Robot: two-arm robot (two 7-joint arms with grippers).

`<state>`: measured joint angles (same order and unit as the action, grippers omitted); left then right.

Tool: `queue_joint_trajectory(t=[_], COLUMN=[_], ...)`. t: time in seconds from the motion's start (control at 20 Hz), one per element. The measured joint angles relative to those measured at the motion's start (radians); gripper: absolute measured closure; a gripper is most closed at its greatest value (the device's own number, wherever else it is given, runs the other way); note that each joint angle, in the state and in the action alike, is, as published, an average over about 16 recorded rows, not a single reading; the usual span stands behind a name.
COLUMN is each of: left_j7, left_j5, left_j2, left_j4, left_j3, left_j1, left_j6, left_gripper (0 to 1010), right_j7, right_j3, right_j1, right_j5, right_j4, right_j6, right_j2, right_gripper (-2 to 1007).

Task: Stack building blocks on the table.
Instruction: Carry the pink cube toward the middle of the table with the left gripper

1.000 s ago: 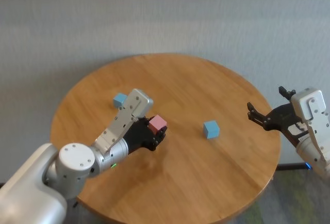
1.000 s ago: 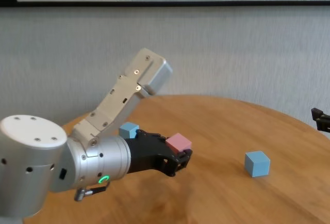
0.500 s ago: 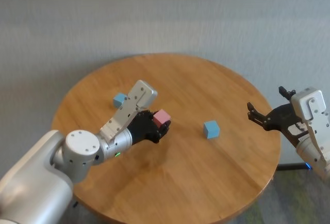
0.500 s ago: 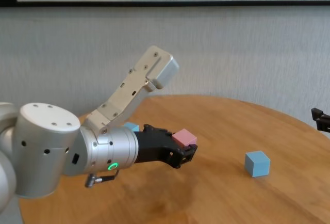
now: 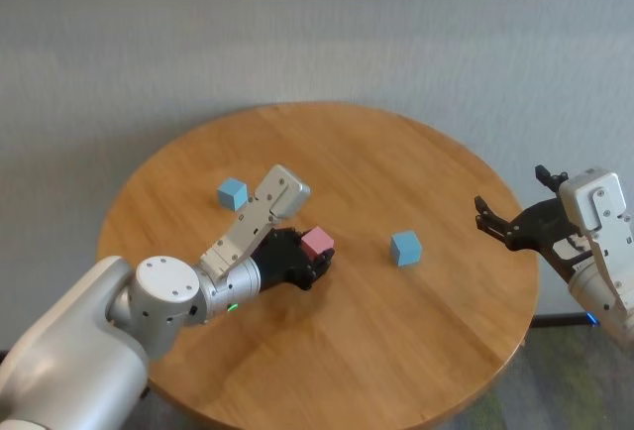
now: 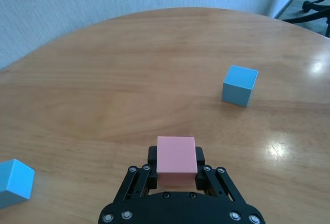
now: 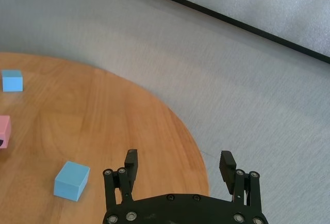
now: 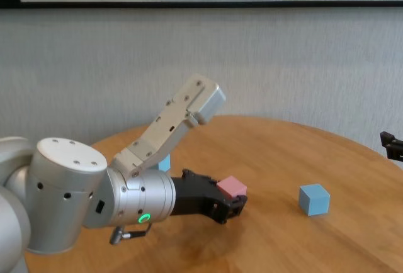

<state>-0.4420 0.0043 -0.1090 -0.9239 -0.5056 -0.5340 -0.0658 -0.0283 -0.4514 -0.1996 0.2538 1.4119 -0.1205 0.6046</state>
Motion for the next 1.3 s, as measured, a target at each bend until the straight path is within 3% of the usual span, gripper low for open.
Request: queue_joint_trajectory(t=[0.4, 0.85, 1.1, 1.3], left_j7=[0.002, 0.021, 0.038, 0.065], left_j5=[-0.009, -0.011, -0.009, 0.002], left_j2=[0.005, 0.003, -0.005, -0.025], left_j4=[0.023, 0.012, -0.019, -0.085], left_j3=[-0.007, -0.005, 0.000, 0.008], left_j1=[-0.001, 0.008, 0.021, 0.044], left_j6=[-0.007, -0.022, -0.028, -0.037], left_gripper=[609, 557, 461, 347], right_j7=[0.000, 0.000, 0.000, 0.000], right_j3=[0.000, 0.000, 0.000, 0.000], right_j1=[0.000, 0.000, 0.000, 0.000], right_j5=[0.000, 0.000, 0.000, 0.000], right_j4=[0.000, 0.000, 0.000, 0.000], right_j6=[0.000, 0.000, 0.000, 0.000], right_j2=[0.000, 0.000, 0.000, 0.000], right_gripper=[4, 4, 4, 4])
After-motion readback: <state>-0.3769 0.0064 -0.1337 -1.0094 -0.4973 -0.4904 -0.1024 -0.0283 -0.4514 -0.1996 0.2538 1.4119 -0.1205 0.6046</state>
